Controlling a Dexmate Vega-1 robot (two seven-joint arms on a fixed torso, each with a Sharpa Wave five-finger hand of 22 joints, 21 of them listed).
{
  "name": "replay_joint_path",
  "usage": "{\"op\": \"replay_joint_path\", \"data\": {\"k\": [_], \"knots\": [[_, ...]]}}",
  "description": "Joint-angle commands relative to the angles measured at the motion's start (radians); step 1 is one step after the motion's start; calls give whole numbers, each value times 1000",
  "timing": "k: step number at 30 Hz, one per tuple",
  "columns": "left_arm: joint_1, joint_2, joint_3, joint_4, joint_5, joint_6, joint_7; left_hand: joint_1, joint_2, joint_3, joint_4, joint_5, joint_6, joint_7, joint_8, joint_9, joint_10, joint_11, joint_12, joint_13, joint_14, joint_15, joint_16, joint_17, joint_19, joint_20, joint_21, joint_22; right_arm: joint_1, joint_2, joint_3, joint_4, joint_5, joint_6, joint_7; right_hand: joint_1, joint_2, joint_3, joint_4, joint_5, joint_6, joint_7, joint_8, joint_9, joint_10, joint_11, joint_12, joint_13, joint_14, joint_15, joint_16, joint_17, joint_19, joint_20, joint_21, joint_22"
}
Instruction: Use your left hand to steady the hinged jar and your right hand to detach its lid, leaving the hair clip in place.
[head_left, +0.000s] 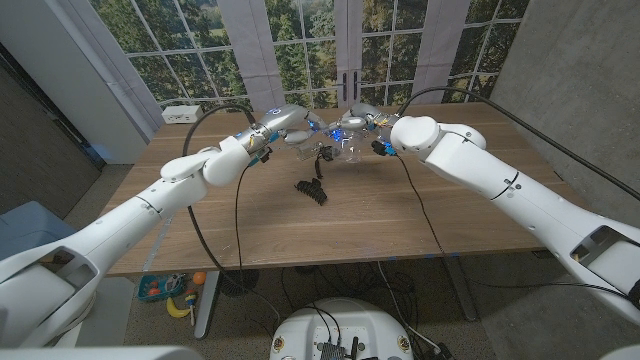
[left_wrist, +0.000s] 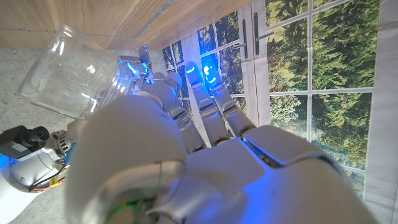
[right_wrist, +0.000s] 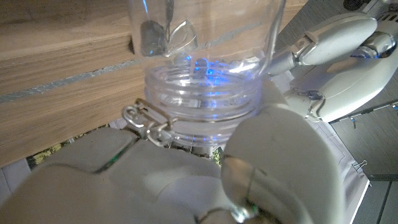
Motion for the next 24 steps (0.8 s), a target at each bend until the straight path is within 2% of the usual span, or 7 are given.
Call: {"op": "replay_joint_path", "data": {"k": [1, 5, 9, 11, 12, 18, 24], "knots": [[18, -13, -12, -4, 30, 43, 82, 22, -24, -22, -9, -15, -54, 20, -38, 0, -28, 2, -29, -9, 0, -171, -18, -5, -9, -90, 48, 11, 2, -31, -26, -36, -48, 4, 14, 135, 132, 3, 3, 6, 58, -63, 3, 0, 141, -140, -5, 10, 30, -148, -6, 2, -7, -110, 10, 2], [40, -8, -23, -33, 35, 93, 90, 8, -90, -105, -2, -19, -217, 28, -114, 3, -119, 5, -72, -2, -75, -169, -75, -19, -50, -74, 101, -26, -17, -36, -10, -50, -52, 6, -4, 134, 132, 4, 3, 7, 60, -64, 2, -1, 141, -140, -6, 10, 31, -148, -9, 4, -7, -112, 12, 1], [59, 7, -38, -79, 8, 163, 36, -199, -148, -222, 42, -18, -454, 42, -127, -3, -362, 20, -124, -1, -204, -156, -154, -51, -119, -36, 83, -131, -37, -40, 5, -64, -58, 13, -23, 134, 132, 4, 3, 8, 60, -63, 2, -1, 140, -141, -5, 15, 34, -148, -11, 5, -7, -111, 15, 1], [66, 12, -46, -95, -16, 188, 12, -289, -169, -254, 59, -21, -530, 53, -127, -6, -432, 19, -125, -2, -239, -149, -172, -68, -137, -18, 69, -167, -44, -43, 10, -73, -62, 10, -31, 134, 131, 5, 3, 8, 61, -64, 1, -2, 143, -143, -8, 10, 35, -148, -12, 6, -7, -111, 16, 0], [70, 15, -50, -105, -28, 205, -5, -354, -197, -280, 68, -23, -578, 63, -127, -8, -500, 37, -132, -6, -268, -142, -184, -80, -159, -8, 54, -192, -49, -43, 14, -75, -63, 15, -35, 134, 131, 5, 3, 8, 61, -65, 1, -2, 141, -142, -8, 13, 35, -149, -14, 7, -7, -111, 17, 0], [74, 26, -68, -108, -135, 210, -70, -515, -225, -322, 86, -14, -790, 119, -128, -11, -710, 123, -131, -18, -392, -79, -202, -117, -280, 59, -15, -260, -76, -46, 27, -92, -84, 29, -70, 133, 130, 5, 2, 9, 61, -65, -1, -3, 141, -144, -11, 13, 35, -148, -18, 9, -8, -111, 20, 0], [74, 30, -89, -96, -278, 199, -151, -603, -229, -341, 99, -11, -915, 116, -131, -13, -825, 131, -128, -22, -486, -31, -206, -137, -374, 102, -68, -278, -106, -46, 38, -104, -114, 45, -114, 133, 130, 6, 3, 10, 64, -65, -1, -3, 145, -143, -12, 12, 37, -148, -21, 10, -7, -111, 23, 0]]}}
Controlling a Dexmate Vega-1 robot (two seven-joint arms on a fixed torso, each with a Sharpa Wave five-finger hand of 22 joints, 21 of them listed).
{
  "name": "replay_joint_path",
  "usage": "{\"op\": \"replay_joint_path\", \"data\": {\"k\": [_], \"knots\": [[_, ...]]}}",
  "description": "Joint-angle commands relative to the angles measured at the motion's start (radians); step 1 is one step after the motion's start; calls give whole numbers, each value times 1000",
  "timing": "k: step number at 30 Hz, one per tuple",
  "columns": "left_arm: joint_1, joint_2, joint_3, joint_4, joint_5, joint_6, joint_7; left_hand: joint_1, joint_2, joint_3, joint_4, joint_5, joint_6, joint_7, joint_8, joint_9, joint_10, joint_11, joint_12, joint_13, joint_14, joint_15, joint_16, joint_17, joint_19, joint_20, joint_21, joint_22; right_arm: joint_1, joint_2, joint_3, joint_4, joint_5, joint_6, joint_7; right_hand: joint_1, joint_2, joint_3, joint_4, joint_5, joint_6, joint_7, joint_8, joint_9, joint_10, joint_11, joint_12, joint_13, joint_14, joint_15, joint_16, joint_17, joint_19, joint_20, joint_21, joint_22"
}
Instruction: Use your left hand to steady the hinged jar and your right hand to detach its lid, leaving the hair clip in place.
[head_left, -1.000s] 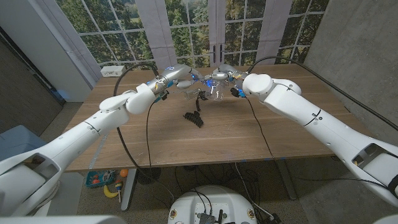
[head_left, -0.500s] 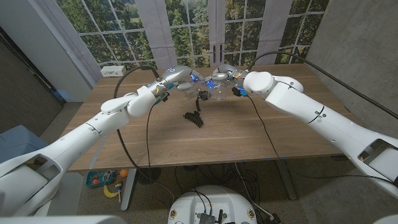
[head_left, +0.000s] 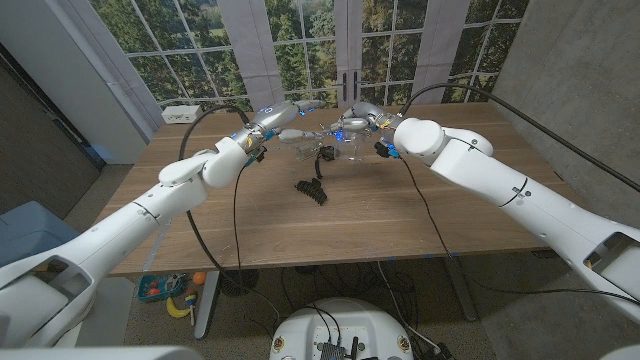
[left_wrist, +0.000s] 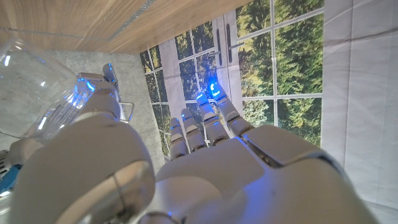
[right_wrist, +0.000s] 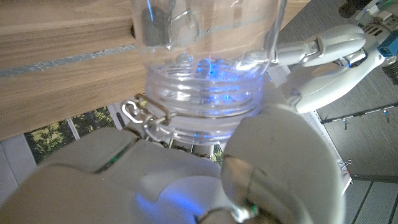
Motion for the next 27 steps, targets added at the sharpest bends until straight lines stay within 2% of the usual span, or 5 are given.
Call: {"op": "replay_joint_path", "data": {"k": [1, 2, 4, 12, 27], "knots": [[17, 17, -48, -10, -233, 19, -137, -47, -3, -13, 2, 8, -67, 1, 3, 2, -69, 12, 2, 0, -61, -53, -6, -10, -41, 22, -26, -5, -55, -5, 24, -30, -59, 31, -88, 132, 129, 5, 3, 7, 41, -45, 2, 1, 125, -122, -3, 6, 37, -147, -6, 4, -3, -119, 6, -1], [18, 16, -52, -7, -257, 15, -147, -53, -3, -14, 3, 8, -73, 0, 4, 1, -79, 20, 2, -1, -65, -51, -4, -12, -47, 25, -30, -6, -61, -3, 25, -31, -66, 36, -98, 132, 129, 6, 3, 7, 39, -45, 2, 2, 124, -122, -3, 8, 36, -147, -7, 4, -3, -119, 6, -1], [20, 13, -58, 4, -300, 1, -160, -63, -2, -15, 3, 9, -85, 1, 4, 1, -93, 23, 3, -2, -84, -36, -6, -15, -58, 32, -37, -7, -74, -3, 33, -32, -75, 51, -113, 132, 130, 6, 3, 8, 42, -43, 3, 1, 128, -122, -5, 4, 38, -148, -8, 5, -2, -118, 8, -1], [40, 2, -84, 20, -445, -22, -199, -95, -4, -22, 6, 9, -135, 1, 1, 0, -139, 40, 5, -4, -124, -16, -6, -24, -73, 38, -51, -8, -129, 4, 55, -35, -129, 121, -188, 131, 129, 7, 3, 8, 43, -45, 0, -1, 129, -124, -8, 4, 41, -148, -13, 7, -4, -120, 12, -1], [63, -37, -107, 77, -745, -71, -332, -111, -1, -23, 5, 9, -158, 0, 5, 0, -168, 61, 8, -5, -154, 3, -5, -32, -71, 37, -57, -8, -228, 49, 94, 19, -259, 318, -334, 131, 125, 7, 1, 10, 50, -49, -4, -8, 134, -125, -13, 4, 47, -148, -20, 10, -2, -123, 20, -2]]}}
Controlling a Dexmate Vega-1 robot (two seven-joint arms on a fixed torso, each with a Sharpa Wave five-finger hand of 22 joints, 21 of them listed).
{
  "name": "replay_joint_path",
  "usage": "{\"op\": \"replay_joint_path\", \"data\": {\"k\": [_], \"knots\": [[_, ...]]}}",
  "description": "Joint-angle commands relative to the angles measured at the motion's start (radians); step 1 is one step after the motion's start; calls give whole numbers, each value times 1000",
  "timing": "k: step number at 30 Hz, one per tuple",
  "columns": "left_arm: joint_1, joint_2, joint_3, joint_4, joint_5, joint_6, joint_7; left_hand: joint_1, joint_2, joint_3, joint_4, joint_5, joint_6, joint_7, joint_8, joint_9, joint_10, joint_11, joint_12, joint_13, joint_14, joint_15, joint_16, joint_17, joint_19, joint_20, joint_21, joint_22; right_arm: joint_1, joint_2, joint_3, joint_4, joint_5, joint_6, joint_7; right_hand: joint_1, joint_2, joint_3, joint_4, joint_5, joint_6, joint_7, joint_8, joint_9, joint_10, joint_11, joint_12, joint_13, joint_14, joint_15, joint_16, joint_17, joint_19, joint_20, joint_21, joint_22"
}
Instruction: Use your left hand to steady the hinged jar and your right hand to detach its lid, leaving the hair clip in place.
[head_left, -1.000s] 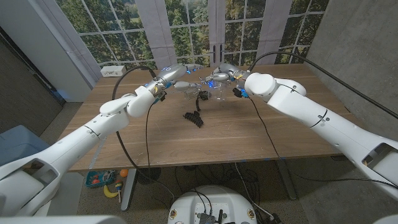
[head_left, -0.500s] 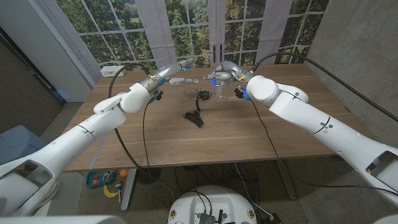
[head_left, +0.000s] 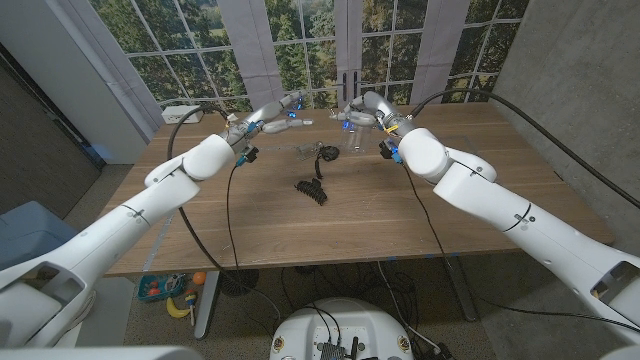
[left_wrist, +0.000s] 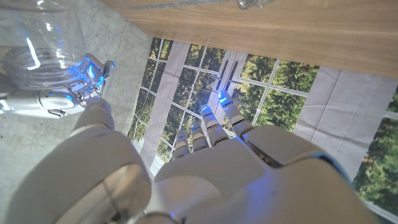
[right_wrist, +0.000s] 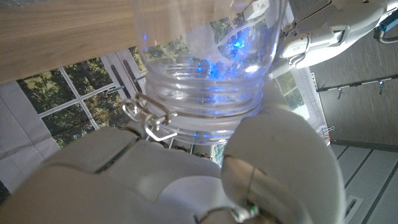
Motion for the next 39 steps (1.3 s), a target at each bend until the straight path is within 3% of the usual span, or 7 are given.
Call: {"op": "replay_joint_path", "data": {"k": [1, 9, 20, 25, 34, 37, 39], "knots": [[19, -30, -21, 45, -226, -41, -100, -10, 1, -1, 0, 5, -5, -8, 6, -1, -12, 0, 9, 0, -5, -4, 1, 0, 0, -1, 0, 0, -80, 37, 31, 48, -110, 171, -131, 131, 126, 5, 0, 6, 50, -49, -3, -2, 135, -125, -2, 3, 37, -141, -5, 4, -1, -123, 6, 2], [27, -32, -19, 46, -282, -53, -137, -14, 4, 0, -2, 5, -5, -10, 9, -1, -16, 3, 11, 0, -5, -7, 5, -3, 8, -4, 1, 0, -133, 84, 53, 120, -204, 317, -257, 128, 123, 4, 0, 6, 53, -55, -4, -5, 136, -130, -4, 6, 37, -141, -8, 5, 3, -126, 11, 2], [37, -29, -28, 49, -421, -59, -244, -13, 2, 2, -11, 6, -13, -4, 11, -1, -12, 15, 20, -1, 4, -4, 11, -11, 24, -1, 2, -1, -169, 132, 75, 190, -309, 402, -353, 123, 122, 2, 3, 7, 56, -58, -6, -10, 142, -131, -13, -1, 40, -140, -13, 6, 7, -128, 17, 2], [63, -43, -52, 51, -480, -78, -241, -40, 1, -5, -5, 5, 19, -19, 23, -2, 1, 7, 29, -3, -20, 0, 7, -18, -1, 3, -13, -1, -172, 151, 66, 222, -387, 398, -395, 125, 123, 4, 1, 9, 57, -59, -6, -11, 146, -132, -15, -1, 42, -143, -17, 4, 7, -128, 20, 2], [96, -61, -80, 56, -553, -94, -244, -83, 17, -10, 10, 7, 49, -60, 26, -4, -6, -3, 28, -8, -55, 3, 3, -28, -31, 14, -34, -2, -175, 168, 63, 260, -420, 396, -398, 125, 123, 5, 0, 10, 59, -62, -7, -13, 150, -136, -18, 0, 45, -144, -24, 3, 7, -129, 23, 1], [106, -69, -86, 61, -575, -102, -250, -101, 23, -12, 16, 8, 53, -76, 23, -6, -17, -8, 24, -12, -80, -3, -2, -34, -43, 11, -43, -3, -173, 174, 61, 271, -428, 393, -400, 125, 122, 5, 0, 10, 59, -63, -7, -13, 151, -136, -20, -1, 46, -144, -26, 2, 5, -130, 24, 1], [114, -77, -91, 66, -595, -112, -254, -122, 33, -13, 23, 10, 62, -91, 22, -7, -23, -19, 22, -16, -97, -16, -3, -41, -60, -10, -56, -5, -170, 179, 59, 282, -434, 392, -403, 125, 122, 5, 0, 10, 60, -66, -6, -13, 152, -137, -21, -2, 47, -144, -27, 2, 7, -129, 25, 1]]}}
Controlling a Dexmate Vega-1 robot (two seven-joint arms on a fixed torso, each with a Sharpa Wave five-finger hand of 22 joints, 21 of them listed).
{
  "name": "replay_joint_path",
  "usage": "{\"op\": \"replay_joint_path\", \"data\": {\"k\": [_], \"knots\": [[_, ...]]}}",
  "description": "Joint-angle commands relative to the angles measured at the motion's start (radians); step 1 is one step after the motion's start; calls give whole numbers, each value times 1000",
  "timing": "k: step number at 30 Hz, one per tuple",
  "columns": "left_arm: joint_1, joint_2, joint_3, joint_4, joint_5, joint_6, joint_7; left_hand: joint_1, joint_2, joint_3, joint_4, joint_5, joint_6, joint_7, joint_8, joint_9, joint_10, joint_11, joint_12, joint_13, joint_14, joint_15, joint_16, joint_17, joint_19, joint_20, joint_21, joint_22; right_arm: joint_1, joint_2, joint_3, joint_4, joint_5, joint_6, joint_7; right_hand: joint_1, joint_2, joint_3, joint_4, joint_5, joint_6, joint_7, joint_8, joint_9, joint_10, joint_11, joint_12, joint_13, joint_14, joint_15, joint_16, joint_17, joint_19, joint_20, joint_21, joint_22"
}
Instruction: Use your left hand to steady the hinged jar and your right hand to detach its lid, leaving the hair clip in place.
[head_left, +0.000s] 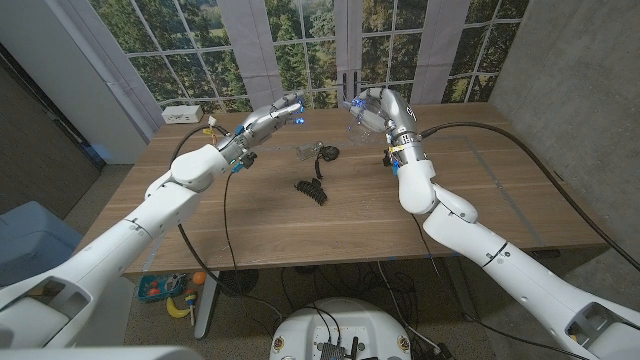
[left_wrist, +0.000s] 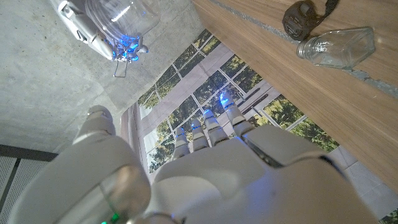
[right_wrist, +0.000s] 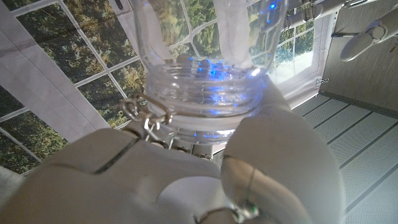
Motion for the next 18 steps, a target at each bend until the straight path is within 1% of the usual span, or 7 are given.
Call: {"op": "replay_joint_path", "data": {"k": [1, 6, 8, 11, 12, 14, 18], "knots": [[42, -30, -32, 16, -118, -36, -28, -53, 27, -1, 24, 9, 17, -28, -3, -3, -11, -14, -4, -7, -37, -21, -2, -10, -31, -33, -20, -1, -1, 33, -6, 65, -56, 13, -30, 126, 122, 6, -1, 7, 59, -64, 2, 2, 135, -128, 1, 3, 38, -141, 0, 3, 7, -128, 7, 1], [59, -42, -46, 23, -157, -47, -35, -122, 85, 1, 64, 19, 23, -22, -11, -7, -37, -42, -13, -17, -92, -43, -7, -24, -54, -77, -45, -4, 9, 46, -13, 91, -59, 14, -32, 127, 123, 7, -2, 7, 59, -61, 0, -1, 137, -126, -3, 0, 40, -141, -4, 3, 7, -128, 9, 0], [62, -49, -51, 31, -173, -51, -43, -147, 112, 3, 81, 25, 22, -13, -14, -8, -41, -42, -13, -21, -112, -49, -9, -29, -66, -91, -56, -5, 15, 52, -18, 107, -68, 15, -42, 127, 122, 7, -2, 7, 60, -61, 0, -1, 135, -126, -2, 4, 41, -141, -4, 3, 8, -128, 10, 0], [67, -63, -58, 42, -195, -59, -47, -189, 162, 13, 114, 37, 16, 16, -17, -9, -60, -47, -18, -26, -138, -50, -7, -36, -77, -116, -73, -8, 24, 62, -25, 132, -74, 15, -53, 128, 122, 7, -3, 7, 60, -61, 0, -2, 138, -125, -5, 0, 42, -141, -5, 4, 8, -128, 10, 0], [68, -68, -59, 47, -200, -62, -49, -206, 188, 23, 133, 45, 11, 24, -19, -9, -69, -50, -19, -28, -147, -48, -6, -38, -80, -126, -81, -9, 26, 64, -26, 138, -73, 13, -51, 128, 121, 7, -3, 7, 59, -62, 0, -2, 136, -126, -5, 1, 42, -141, -6, 4, 6, -129, 10, 0], [69, -79, -63, 57, -211, -68, -49, -222, 207, 39, 155, 57, 5, 37, -20, -10, -89, -50, -24, -30, -165, -46, -8, -40, -86, -133, -92, -11, 32, 69, -31, 156, -78, 17, -63, 127, 122, 7, -3, 7, 60, -60, 1, -1, 138, -126, -5, 3, 43, -141, -6, 4, 8, -129, 11, 0], [72, -94, -70, 69, -222, -73, -38, -242, 222, 85, 195, 85, -10, 67, -23, -10, -116, -45, -26, -32, -192, -53, -9, -43, -95, -169, -114, -14, 42, 77, -39, 180, -82, 9, -69, 127, 122, 7, -2, 7, 62, -61, 1, -3, 140, -129, -5, 5, 44, -141, -8, 3, 8, -128, 12, 0]]}}
